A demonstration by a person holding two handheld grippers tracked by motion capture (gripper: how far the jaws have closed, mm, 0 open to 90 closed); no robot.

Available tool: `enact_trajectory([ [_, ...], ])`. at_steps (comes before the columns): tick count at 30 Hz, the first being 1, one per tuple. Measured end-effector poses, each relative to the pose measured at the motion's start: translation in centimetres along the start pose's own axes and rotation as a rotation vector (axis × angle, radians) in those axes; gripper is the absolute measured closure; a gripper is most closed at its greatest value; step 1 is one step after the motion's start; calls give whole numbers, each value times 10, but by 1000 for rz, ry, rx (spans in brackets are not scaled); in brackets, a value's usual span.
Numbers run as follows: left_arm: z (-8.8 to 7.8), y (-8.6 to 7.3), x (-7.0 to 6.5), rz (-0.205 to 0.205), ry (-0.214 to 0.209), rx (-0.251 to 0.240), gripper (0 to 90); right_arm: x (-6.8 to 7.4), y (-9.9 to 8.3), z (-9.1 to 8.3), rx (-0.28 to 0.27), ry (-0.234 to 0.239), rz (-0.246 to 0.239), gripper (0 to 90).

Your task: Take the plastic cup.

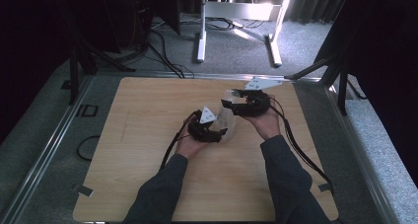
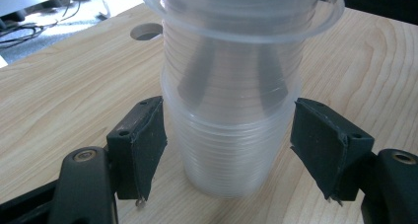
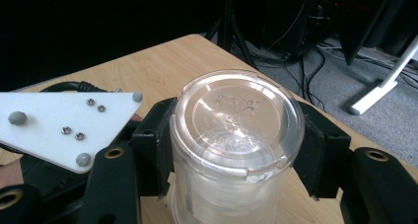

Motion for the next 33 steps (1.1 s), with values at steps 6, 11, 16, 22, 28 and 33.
enact_trajectory([
  [6,-1,-1,1,-6,1,-6,293,0,4,-4,-22,7,4,404],
  [11,-2,-2,0,-10,-5,-6,293,1,7,-6,-37,19,0,405],
  [16,-5,-1,-1,-8,-6,-15,291,1,10,-10,-52,20,3,406],
  [22,-11,-2,1,-15,-2,-27,291,2,14,-15,-73,21,1,406],
  [28,-16,-4,2,-25,-20,-35,302,1,17,-20,-92,27,6,407],
  [33,-21,-4,2,-29,-23,-43,301,-1,20,-26,-114,32,12,406],
])
Point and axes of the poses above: each handheld gripper's, and its own axes: z roughly forward along the jaws, y roughly out of its top, x roughly to its left, the point moved 3 cm from there along z, roughly forward along the jaws, and after that the axes turned 1 degree about x, right-handed, at the moved point
